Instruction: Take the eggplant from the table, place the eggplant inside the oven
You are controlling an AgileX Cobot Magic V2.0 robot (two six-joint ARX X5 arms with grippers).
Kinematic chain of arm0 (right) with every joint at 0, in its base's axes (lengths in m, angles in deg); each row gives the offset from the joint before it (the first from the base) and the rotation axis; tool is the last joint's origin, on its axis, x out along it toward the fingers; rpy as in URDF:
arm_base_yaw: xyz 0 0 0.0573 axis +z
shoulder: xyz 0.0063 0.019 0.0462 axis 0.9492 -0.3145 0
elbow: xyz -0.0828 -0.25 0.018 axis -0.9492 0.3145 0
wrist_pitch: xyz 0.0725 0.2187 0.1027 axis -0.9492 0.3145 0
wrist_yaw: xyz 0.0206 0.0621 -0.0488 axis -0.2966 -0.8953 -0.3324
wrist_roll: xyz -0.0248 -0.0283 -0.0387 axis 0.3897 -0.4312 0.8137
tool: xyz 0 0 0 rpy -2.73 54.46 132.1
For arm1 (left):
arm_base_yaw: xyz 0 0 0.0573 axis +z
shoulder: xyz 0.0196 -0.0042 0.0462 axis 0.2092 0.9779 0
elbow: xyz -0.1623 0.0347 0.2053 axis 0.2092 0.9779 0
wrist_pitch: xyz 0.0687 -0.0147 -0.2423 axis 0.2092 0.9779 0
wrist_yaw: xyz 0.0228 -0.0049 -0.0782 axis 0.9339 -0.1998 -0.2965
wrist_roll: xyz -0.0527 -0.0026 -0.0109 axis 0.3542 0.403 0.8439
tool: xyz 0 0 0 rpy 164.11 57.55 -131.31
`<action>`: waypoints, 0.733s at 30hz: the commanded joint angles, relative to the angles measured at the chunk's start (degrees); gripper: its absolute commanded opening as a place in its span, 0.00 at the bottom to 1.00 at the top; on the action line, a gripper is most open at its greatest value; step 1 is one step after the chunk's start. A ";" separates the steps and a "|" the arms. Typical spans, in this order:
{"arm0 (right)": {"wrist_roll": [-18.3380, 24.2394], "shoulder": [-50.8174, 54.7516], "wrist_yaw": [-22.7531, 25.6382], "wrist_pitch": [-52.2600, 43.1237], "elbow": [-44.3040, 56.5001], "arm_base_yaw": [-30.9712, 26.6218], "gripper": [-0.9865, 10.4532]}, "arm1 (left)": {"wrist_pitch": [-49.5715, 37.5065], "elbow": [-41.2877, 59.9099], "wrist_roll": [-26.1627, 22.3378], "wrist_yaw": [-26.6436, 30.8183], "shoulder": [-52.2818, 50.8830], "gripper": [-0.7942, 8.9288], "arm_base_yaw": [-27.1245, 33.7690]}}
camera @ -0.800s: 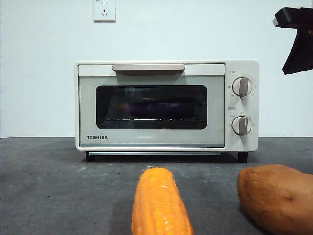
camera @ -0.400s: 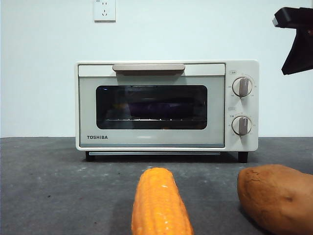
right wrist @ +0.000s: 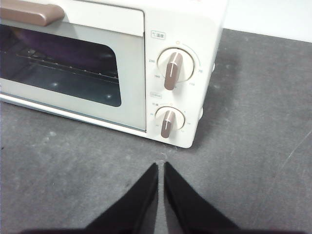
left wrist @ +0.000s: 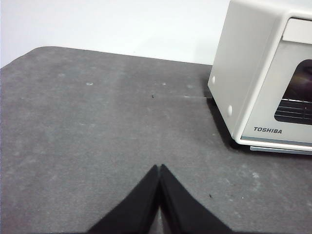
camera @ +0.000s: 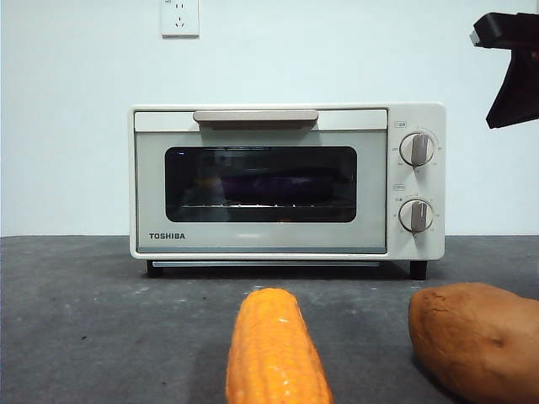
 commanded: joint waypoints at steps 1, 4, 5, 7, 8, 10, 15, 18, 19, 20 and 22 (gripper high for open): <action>-0.74 -0.24 0.17 -0.63 -0.42 0.46 0.09 | -0.57 1.51 -0.61 -0.02 0.02 0.09 0.00; -0.74 -0.24 0.17 -0.63 -0.42 0.46 0.09 | -0.59 1.51 -0.59 -0.02 0.00 0.09 0.00; -0.74 -0.24 0.17 -0.63 -0.42 0.46 0.09 | -0.59 1.51 -0.59 -0.02 0.00 0.09 0.00; -0.74 -0.24 0.20 -0.63 -0.42 0.46 0.09 | -0.59 1.51 -0.59 -0.02 0.00 0.09 0.00; -0.74 -0.24 0.17 -0.63 -0.42 0.46 0.09 | -0.59 1.51 -0.59 -0.02 0.00 0.09 0.00; -0.74 0.37 0.17 -0.22 -0.42 0.50 0.09 | -0.59 1.51 -0.59 -0.02 0.00 0.09 0.00; 4.90 10.19 3.34 1.88 -0.39 -0.35 0.09 | -0.59 1.51 -0.61 -0.02 0.00 0.09 0.00; 10.21 18.27 4.22 1.81 -0.31 -3.23 0.09 | -0.59 1.51 -0.59 -0.02 0.00 0.09 0.00; 11.10 20.92 4.22 1.81 -0.22 -5.03 0.09 | -0.59 1.51 -0.61 -0.02 0.00 0.09 0.00; 11.37 23.23 4.07 1.81 -0.07 -7.10 0.09 | -0.59 1.51 -0.61 -0.02 0.00 0.09 0.00; 11.39 27.23 2.82 1.84 0.48 -11.56 0.09 | -0.59 1.51 -0.61 -0.02 0.00 0.09 0.00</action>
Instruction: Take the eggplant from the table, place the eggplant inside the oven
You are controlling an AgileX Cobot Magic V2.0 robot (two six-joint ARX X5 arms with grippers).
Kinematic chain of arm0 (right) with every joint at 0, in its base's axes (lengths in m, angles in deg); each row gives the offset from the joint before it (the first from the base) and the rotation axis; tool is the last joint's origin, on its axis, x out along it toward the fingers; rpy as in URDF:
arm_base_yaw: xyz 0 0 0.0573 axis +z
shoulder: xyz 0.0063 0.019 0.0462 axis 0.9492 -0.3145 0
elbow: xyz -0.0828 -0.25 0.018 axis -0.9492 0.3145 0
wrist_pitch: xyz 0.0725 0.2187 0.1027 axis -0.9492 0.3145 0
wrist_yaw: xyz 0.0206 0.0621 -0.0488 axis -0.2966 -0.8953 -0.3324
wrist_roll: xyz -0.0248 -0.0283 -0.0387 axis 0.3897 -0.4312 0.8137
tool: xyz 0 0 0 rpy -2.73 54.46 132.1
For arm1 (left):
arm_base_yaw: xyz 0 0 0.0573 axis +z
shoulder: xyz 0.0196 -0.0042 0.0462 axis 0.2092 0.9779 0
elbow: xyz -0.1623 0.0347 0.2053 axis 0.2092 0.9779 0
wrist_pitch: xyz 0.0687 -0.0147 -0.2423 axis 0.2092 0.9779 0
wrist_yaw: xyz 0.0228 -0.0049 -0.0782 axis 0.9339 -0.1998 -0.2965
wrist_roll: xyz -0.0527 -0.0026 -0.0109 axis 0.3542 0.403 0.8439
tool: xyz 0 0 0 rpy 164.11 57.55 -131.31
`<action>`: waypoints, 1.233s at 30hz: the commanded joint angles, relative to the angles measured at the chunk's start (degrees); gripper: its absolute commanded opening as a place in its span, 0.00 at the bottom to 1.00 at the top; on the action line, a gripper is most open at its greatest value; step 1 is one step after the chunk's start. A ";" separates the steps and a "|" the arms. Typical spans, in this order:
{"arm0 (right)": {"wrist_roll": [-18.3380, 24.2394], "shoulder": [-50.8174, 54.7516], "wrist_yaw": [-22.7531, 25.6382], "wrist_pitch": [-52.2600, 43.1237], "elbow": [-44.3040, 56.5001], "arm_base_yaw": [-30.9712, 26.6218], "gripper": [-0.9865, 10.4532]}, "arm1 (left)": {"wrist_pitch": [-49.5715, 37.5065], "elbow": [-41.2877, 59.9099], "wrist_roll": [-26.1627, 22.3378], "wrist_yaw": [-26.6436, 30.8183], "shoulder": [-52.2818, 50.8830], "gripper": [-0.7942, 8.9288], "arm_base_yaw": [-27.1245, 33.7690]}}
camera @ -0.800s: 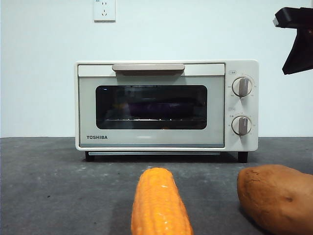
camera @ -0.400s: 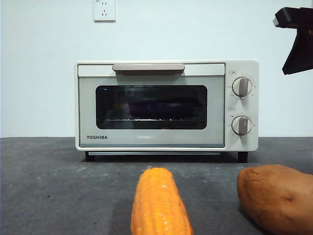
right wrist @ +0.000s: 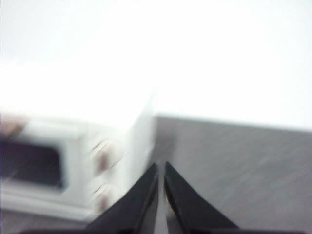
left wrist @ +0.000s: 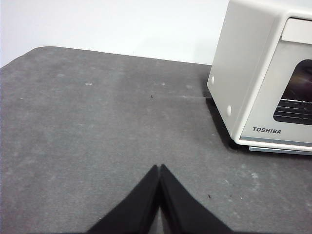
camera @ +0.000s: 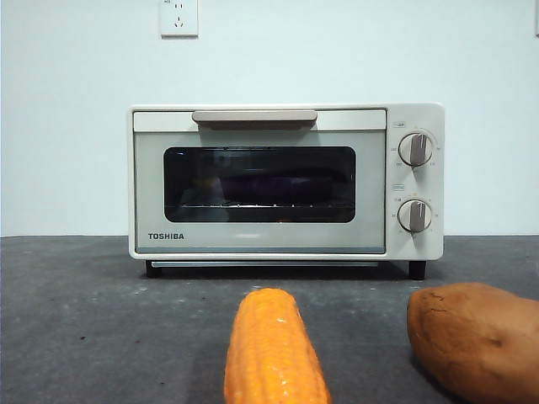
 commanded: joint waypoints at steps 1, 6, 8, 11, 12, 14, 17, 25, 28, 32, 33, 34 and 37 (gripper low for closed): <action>2.58 5.01 -1.95 -0.17 1.03 -6.32 0.09 | -0.59 1.51 -0.59 -0.02 0.00 0.09 0.00; 2.54 11.23 -7.67 -0.20 5.95 -17.57 0.09 | -0.59 1.51 -0.59 -0.02 0.00 0.09 0.00; 2.14 12.66 -12.57 -0.17 8.72 -20.81 0.09 | -0.59 1.51 -0.61 -0.02 0.00 0.09 0.00; 1.36 14.01 -20.02 -0.20 13.16 -24.50 0.09 | -0.59 1.51 -0.61 -0.02 0.00 0.09 0.00; 0.96 14.32 -22.01 -0.24 14.73 -25.46 0.09 | -0.59 1.51 -0.59 -0.02 0.00 0.09 0.00; 0.39 14.69 -24.22 -0.24 17.40 -26.67 0.09 | -0.59 1.51 -0.59 -0.02 0.00 0.09 0.00; -1.55 15.34 -25.24 -0.22 20.98 -27.28 0.09 | -0.59 1.51 -0.61 -0.02 0.00 0.09 0.00; -4.44 16.04 -24.92 0.52 24.81 -27.30 0.09 | -0.55 1.51 -0.59 -0.02 0.00 0.09 0.00; -4.44 16.04 -24.92 -0.42 24.76 -27.30 0.09 | -0.61 1.51 -0.59 -0.02 0.00 0.09 0.00; -4.44 16.04 -24.92 -1.60 24.76 -27.30 0.09 | -0.61 1.51 -0.61 -0.02 0.00 0.09 0.00; -4.44 16.04 -24.92 -2.01 24.76 -27.30 0.09 | -0.61 1.51 -0.59 -0.02 0.00 0.09 0.00; -4.44 16.04 -24.92 -2.43 24.76 -27.30 0.09 | -0.59 1.51 -0.59 -0.02 0.00 0.09 0.00; -4.44 16.04 -24.92 -2.84 24.74 -27.30 0.09 | -0.61 1.51 -0.59 -0.02 0.00 0.09 0.00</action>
